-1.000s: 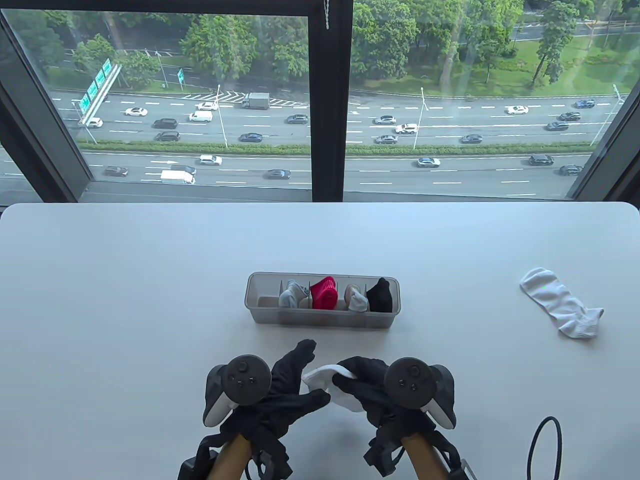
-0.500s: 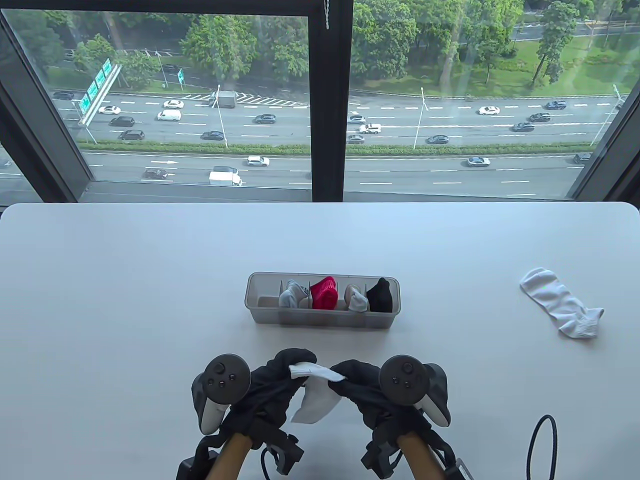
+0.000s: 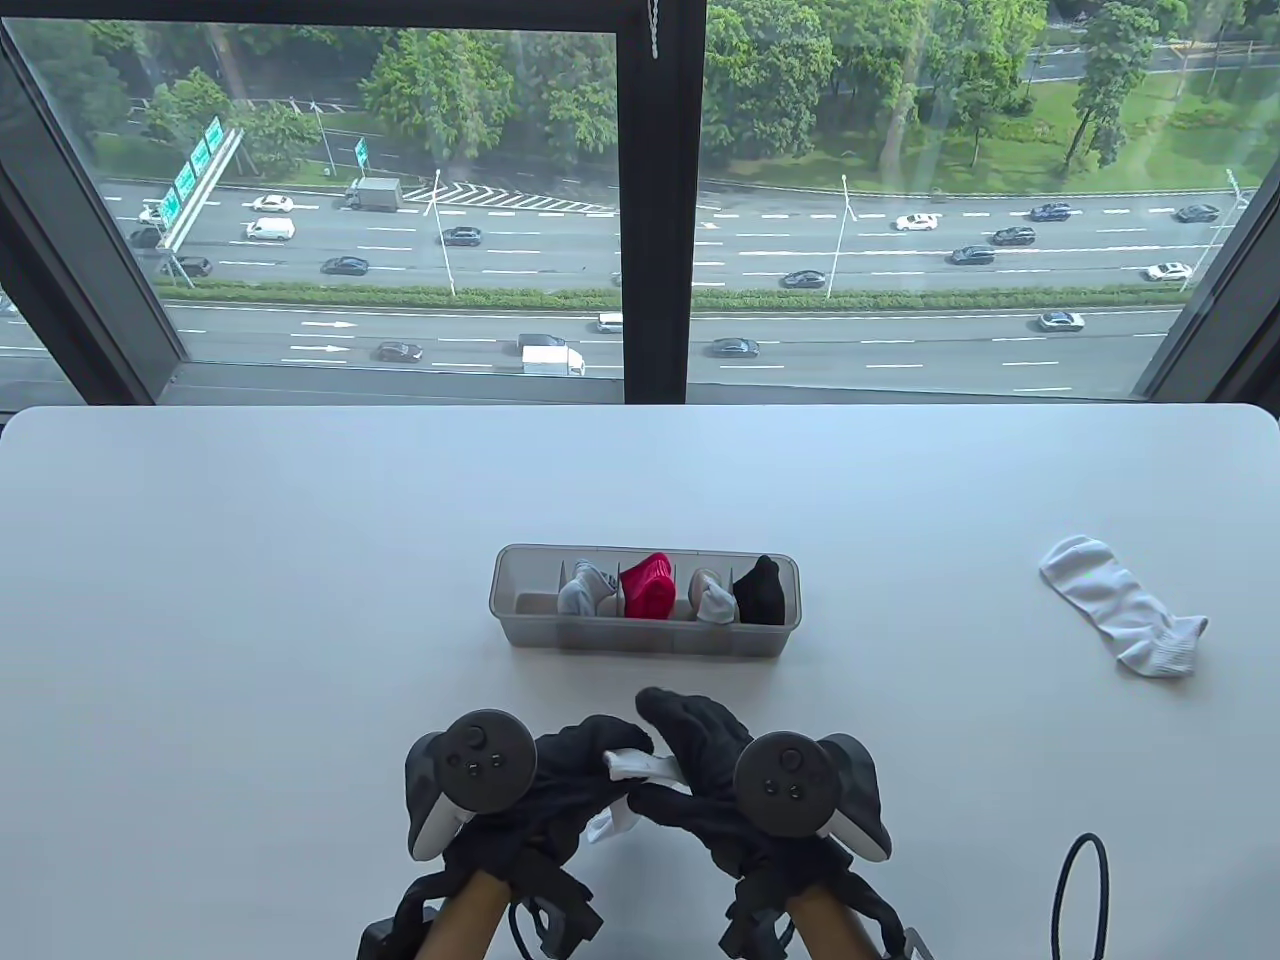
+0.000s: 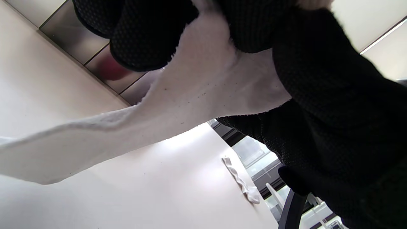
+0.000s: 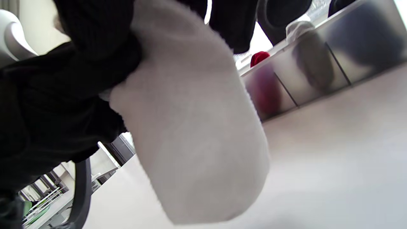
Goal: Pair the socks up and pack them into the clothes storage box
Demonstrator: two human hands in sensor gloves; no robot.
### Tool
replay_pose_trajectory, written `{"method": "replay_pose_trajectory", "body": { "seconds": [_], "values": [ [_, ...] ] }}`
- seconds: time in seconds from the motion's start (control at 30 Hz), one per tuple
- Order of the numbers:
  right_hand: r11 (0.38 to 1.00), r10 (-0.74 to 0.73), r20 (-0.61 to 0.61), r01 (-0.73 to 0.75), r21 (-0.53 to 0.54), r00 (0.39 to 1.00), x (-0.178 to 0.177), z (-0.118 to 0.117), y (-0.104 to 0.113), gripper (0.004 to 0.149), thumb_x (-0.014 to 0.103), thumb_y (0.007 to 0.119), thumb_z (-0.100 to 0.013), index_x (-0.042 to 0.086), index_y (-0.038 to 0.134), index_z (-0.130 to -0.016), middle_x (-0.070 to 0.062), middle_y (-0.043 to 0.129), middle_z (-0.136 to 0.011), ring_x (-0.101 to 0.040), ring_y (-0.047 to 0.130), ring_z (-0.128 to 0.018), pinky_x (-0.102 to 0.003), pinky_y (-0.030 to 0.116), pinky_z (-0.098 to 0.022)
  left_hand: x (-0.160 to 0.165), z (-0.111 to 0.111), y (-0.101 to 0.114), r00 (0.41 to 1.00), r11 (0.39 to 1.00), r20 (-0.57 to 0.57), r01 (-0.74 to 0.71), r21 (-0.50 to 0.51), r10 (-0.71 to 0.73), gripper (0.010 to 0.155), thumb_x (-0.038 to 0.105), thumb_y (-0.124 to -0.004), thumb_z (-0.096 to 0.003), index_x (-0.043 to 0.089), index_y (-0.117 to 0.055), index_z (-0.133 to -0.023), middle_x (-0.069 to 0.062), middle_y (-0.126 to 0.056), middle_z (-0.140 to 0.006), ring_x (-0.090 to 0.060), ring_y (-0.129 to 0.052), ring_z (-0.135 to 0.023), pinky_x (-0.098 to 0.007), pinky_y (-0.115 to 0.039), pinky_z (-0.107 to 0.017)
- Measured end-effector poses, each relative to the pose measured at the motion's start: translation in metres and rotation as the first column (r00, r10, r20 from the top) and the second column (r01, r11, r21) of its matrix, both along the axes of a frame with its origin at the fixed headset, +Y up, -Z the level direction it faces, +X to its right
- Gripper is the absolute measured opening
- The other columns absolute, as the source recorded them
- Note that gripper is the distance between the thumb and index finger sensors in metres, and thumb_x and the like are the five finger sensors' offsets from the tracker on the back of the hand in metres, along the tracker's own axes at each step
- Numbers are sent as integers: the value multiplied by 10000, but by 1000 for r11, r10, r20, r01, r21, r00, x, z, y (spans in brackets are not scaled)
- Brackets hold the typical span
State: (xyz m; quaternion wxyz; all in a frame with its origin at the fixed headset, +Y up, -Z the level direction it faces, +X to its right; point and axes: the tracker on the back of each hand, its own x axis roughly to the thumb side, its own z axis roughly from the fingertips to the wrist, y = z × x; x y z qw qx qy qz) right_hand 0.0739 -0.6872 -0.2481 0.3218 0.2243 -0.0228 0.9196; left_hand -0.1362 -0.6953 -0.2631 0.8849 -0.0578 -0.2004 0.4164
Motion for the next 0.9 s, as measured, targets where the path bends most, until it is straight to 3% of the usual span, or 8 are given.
{"method": "replay_pose_trajectory", "body": {
  "seconds": [0.17,0.37,0.5,0.6,0.67,0.77,0.83,0.9],
  "values": [
    [1000,-8,126,6,17,992,17,-6,-2,409,398,698,-570,205,774,-924,10,998,-727,-250,981,-738,-583,650,-705,-9,-3,-1,997,1000,-82,-13,-29,11,420,301,-768,-532,156,-769,-927,-151,-943,-795,-381,-934,-692,-627,-652,-681],
    [993,-115,105,118,-24,988,26,-7,4,411,357,724,-566,207,757,-947,-16,979,-774,-280,953,-778,-599,642,-699,-13,-4,2,986,986,34,-161,-43,162,470,374,-637,-569,149,-788,-952,-183,-824,-1008,-453,-801,-919,-663,-578,-718],
    [954,-248,39,252,-161,968,32,-6,18,406,368,720,-584,173,778,-935,38,1001,-613,-196,1007,-627,-571,667,-693,-11,-4,13,956,959,115,-258,-114,271,449,346,-617,-574,89,-809,-888,-103,-1002,-658,-311,-1007,-582,-575,-747,-623],
    [933,-158,112,185,-309,981,34,-17,-1,411,351,719,-592,139,776,-940,21,996,-578,-206,1002,-594,-577,663,-685,-4,-10,1,995,977,59,-72,-200,85,452,330,-624,-577,57,-806,-889,-86,-997,-567,-299,-1009,-493,-571,-766,-576],
    [936,48,154,9,-352,987,31,-27,-25,418,365,703,-592,160,756,-952,36,989,-610,-202,996,-631,-580,657,-691,5,-14,-17,991,978,-2,131,-164,-133,462,326,-637,-578,64,-780,-930,-145,-991,-715,-375,-990,-618,-606,-722,-613],
    [891,273,167,-183,-415,947,26,-41,-60,507,363,684,-597,166,625,-1060,-96,881,-935,-369,818,-922,-637,553,-721,18,-18,-41,928,901,31,368,-230,-371,705,413,-644,-564,114,-378,-1144,-222,-462,-1189,-509,-457,-1093,-706,-435,-750],
    [838,414,148,-312,-447,898,25,-42,-71,652,377,636,-611,104,409,-1157,-286,466,-1198,-564,406,-1054,-708,415,-717,17,-18,-43,902,869,21,420,-260,-430,750,487,-604,-551,228,-236,-1151,-135,-150,-1230,-436,-133,-1141,-707,-203,-774],
    [799,513,105,-429,-421,852,23,-37,-65,670,386,542,-634,109,252,-1170,-330,207,-1205,-601,192,-1032,-734,350,-707,8,-17,-40,899,872,-32,414,-262,-437,738,508,-568,-551,302,-148,-1122,-32,10,-1200,-340,50,-1123,-680,-37,-756]
  ]
}}
